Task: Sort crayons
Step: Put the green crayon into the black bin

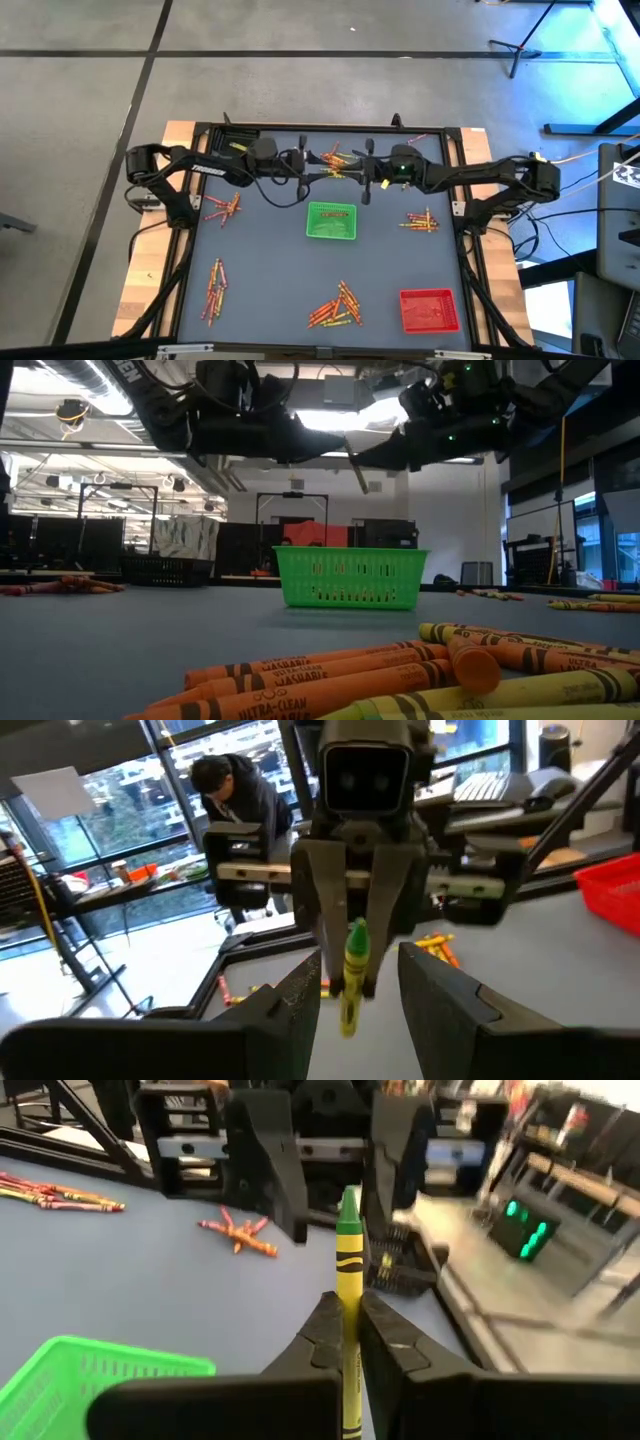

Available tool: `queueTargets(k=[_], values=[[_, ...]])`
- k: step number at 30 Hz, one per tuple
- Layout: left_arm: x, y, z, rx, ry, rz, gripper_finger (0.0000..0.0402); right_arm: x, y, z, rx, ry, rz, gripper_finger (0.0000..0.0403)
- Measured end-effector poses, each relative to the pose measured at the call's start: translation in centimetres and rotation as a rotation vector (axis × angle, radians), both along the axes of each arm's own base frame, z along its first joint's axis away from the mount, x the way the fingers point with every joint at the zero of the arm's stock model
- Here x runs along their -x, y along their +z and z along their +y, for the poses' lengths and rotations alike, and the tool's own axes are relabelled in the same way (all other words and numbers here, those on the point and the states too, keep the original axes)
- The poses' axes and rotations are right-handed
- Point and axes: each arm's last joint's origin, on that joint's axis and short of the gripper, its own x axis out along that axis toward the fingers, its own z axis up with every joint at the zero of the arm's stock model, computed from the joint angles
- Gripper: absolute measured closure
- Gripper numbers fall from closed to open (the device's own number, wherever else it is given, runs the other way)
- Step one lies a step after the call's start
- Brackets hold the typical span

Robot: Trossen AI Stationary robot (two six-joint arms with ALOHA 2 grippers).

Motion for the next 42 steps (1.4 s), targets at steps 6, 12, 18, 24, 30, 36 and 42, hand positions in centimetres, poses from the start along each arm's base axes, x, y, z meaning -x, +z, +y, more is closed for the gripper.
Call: queueTargets(k=[6, 12, 18, 24, 30, 36, 42], values=[[-0.2, 0.1, -0.7, -0.002, -0.026, -0.013, 0.0282, -0.7, 0.3, 0.5, 0.049, 0.02, -0.022, 0.0391], [-0.3, 0.2, -1.0, -0.006, -0.033, -0.024, 0.029, -0.9, 0.6, 0.8, 0.067, 0.032, -0.042, 0.0391], [-0.5, 0.5, -1.4, 0.004, -0.028, -0.035, 0.0339, -1.2, 0.1, 0.8, 0.064, 0.037, -0.036, 0.0391], [-0.6, 0.5, -1.6, -0.003, -0.032, -0.026, 0.0393, -1.2, 0.1, 0.8, 0.057, 0.049, -0.038, 0.0391], [-0.6, 0.6, -1.5, -0.027, -0.009, -0.026, 0.0392, -1.2, 0.1, 0.9, 0.03, 0.059, -0.044, 0.039], [-0.4, 0.7, -1.5, -0.046, 0.023, -0.003, 0.0395, -1.1, 0.3, 0.9, 0.009, 0.059, -0.055, 0.0348], [1.5, 2.7, -1.2, -0.083, 0.161, 0.096, 0.0395, -0.4, 1.2, 1.1, -0.041, 0.057, -0.047, 0.0252]])
